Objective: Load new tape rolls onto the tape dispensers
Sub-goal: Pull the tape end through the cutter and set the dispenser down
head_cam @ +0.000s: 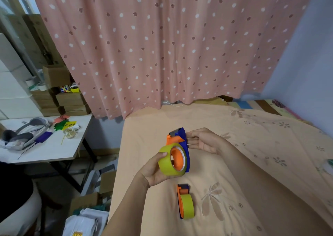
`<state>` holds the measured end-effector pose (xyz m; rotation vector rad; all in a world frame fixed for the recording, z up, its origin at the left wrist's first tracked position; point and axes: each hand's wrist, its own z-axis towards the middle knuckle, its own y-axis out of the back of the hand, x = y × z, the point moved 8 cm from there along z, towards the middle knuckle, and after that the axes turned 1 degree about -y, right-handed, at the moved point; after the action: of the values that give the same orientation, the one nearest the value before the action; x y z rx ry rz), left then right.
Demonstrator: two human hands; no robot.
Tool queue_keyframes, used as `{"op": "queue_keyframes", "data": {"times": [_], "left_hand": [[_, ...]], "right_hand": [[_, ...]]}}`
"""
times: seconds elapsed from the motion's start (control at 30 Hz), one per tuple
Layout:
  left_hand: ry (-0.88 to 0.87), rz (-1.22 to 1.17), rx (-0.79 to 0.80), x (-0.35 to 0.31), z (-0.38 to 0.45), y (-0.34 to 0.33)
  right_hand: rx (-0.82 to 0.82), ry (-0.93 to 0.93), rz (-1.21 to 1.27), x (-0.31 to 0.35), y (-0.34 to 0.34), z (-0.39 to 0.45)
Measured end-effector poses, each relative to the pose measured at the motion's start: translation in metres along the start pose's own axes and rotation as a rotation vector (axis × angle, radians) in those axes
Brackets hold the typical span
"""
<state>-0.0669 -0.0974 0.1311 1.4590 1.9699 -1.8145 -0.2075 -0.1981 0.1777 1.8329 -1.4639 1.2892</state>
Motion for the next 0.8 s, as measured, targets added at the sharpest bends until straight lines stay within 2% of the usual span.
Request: {"op": "queue_keyframes", "data": {"times": [0.13, 0.5, 0.67, 0.8], "left_hand": [[0.002, -0.022, 0.023, -0.001, -0.001, -0.008], [-0.024, -0.005, -0.049, -0.007, -0.003, -0.001], [0.018, 0.089, -0.15, -0.004, -0.009, 0.008], [0.089, 0.164, -0.212, 0.005, -0.015, 0.026]], "right_hand": [[-0.004, 0.005, -0.031, -0.008, -0.005, -0.002], [-0.001, 0.06, -0.042, -0.033, -0.032, -0.002], [-0.015, 0.035, -0.003, -0.057, -0.041, -0.001], [-0.1, -0.004, 0.07, -0.087, -0.051, 0.0]]}}
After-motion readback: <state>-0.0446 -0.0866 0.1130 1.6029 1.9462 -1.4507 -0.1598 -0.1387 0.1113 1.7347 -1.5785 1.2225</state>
